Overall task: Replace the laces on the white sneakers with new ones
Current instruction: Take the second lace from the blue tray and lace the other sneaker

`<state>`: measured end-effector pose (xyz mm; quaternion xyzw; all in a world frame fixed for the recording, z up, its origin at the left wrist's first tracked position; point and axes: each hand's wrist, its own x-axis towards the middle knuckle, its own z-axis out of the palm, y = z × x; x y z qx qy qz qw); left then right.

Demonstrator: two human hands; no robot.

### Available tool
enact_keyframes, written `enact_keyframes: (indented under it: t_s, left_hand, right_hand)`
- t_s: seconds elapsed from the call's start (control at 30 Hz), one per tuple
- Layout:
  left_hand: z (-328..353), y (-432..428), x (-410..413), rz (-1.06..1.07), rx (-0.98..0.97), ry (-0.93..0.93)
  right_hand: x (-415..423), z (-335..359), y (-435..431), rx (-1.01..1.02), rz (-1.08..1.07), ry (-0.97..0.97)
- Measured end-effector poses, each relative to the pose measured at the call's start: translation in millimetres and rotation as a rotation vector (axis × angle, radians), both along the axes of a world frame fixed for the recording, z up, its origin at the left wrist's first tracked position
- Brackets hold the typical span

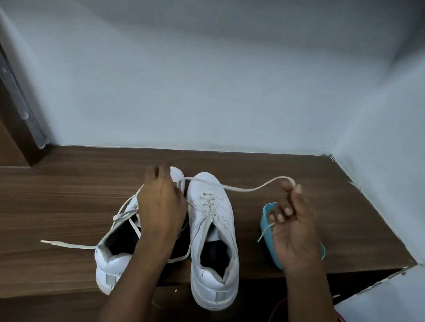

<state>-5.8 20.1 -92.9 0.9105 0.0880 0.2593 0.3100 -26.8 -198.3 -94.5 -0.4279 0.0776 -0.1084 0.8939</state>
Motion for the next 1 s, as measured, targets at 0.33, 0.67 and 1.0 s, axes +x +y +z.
enact_keyframes:
  t_s: [0.33,0.67,1.0]
  left_hand:
    - [-1.4,-18.1,-0.2,-0.731,0.007,-0.111]
    - [8.0,31.2,8.2,-0.15,0.07,-0.136]
    - [22.3,21.2,-5.4,-0.601,-0.047,-0.006]
  right_hand:
    - [-10.3,7.9,38.5,-0.543,0.335,-0.001]
    - [-8.3,-2.3,28.0,-0.599,0.267,-0.006]
    - [-2.9,-4.9,44.9,-0.67,0.245,-0.03]
